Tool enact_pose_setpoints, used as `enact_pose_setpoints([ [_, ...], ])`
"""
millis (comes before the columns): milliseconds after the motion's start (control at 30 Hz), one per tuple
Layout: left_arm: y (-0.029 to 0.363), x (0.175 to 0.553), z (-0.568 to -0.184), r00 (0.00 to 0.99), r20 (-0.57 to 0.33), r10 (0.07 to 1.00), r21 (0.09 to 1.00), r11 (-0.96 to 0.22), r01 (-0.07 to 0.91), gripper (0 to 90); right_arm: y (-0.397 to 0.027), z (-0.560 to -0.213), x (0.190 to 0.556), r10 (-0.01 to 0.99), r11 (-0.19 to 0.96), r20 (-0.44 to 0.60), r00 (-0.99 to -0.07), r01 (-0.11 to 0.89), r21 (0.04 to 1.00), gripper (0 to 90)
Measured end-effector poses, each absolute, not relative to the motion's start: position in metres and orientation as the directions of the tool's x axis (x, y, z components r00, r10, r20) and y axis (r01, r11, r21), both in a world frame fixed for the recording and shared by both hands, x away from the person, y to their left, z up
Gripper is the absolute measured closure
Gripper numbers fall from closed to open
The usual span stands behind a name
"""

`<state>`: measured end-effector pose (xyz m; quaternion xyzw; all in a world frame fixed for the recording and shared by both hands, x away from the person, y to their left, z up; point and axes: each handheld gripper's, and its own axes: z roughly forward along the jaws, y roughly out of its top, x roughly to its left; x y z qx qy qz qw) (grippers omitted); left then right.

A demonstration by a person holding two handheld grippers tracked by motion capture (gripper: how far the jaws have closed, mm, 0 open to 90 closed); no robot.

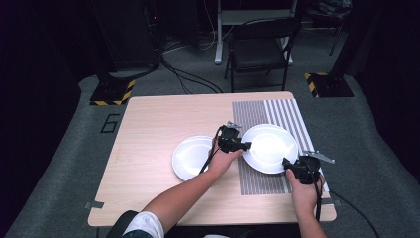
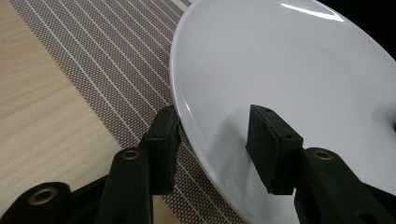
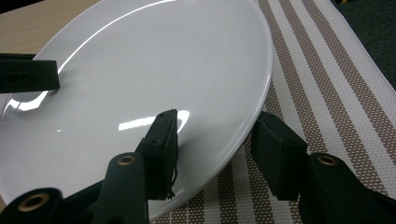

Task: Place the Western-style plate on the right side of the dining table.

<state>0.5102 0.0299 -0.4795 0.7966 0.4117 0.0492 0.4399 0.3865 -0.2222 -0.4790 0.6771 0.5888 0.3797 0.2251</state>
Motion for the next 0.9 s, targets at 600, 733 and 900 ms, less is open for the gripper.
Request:
enact_pose_setpoints([
  [600, 0.022, 0.526, -0.489, 0.635, -0.304, 0.710, 0.727, -0.259, 0.636, 54.4, -0.229, -0.486, 0.406, 0.970, -0.213, 0.242, 0.038, 0.618, 0.756, 51.9],
  [733, 0.021, 0.528, -0.492, 0.637, -0.303, 0.708, 0.729, -0.259, 0.634, 54.5, -0.229, -0.488, 0.408, 0.969, -0.215, 0.243, 0.041, 0.624, 0.751, 51.9],
  [900, 0.019, 0.530, -0.493, 0.633, -0.308, 0.710, 0.729, -0.251, 0.637, 55.2, -0.232, -0.490, 0.412, 0.971, -0.208, 0.236, 0.039, 0.621, 0.755, 52.0],
])
